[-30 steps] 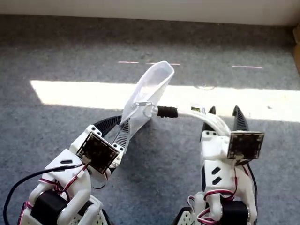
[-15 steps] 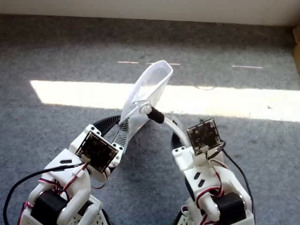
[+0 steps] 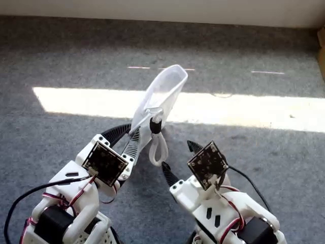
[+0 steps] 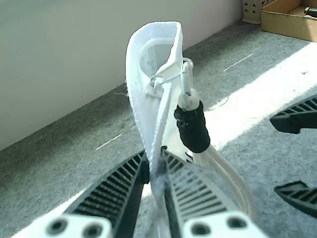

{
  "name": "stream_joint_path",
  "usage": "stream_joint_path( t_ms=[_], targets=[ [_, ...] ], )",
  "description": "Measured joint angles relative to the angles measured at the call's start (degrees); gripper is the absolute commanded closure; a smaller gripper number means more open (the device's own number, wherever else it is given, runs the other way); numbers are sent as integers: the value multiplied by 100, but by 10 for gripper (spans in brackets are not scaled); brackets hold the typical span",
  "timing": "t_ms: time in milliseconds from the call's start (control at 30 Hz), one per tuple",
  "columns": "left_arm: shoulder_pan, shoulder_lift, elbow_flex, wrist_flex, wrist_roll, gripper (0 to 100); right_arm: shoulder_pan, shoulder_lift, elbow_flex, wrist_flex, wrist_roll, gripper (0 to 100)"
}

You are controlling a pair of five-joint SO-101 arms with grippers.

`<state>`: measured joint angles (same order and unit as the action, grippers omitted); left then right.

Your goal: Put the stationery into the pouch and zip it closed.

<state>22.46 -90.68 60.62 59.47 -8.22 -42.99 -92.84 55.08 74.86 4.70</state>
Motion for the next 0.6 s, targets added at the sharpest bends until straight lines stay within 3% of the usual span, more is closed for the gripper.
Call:
stream_joint_path(
  t_ms=[233, 367, 600],
  targets=[
    [0, 0, 123, -167, -9, 994, -334, 0, 0, -870, 0, 837],
    [0, 0, 132, -167, -9, 994, -334, 0, 26, -1749, 0, 818],
    [0, 0, 132, -167, -9, 994, -334, 659, 88, -2303, 0, 814]
  ],
)
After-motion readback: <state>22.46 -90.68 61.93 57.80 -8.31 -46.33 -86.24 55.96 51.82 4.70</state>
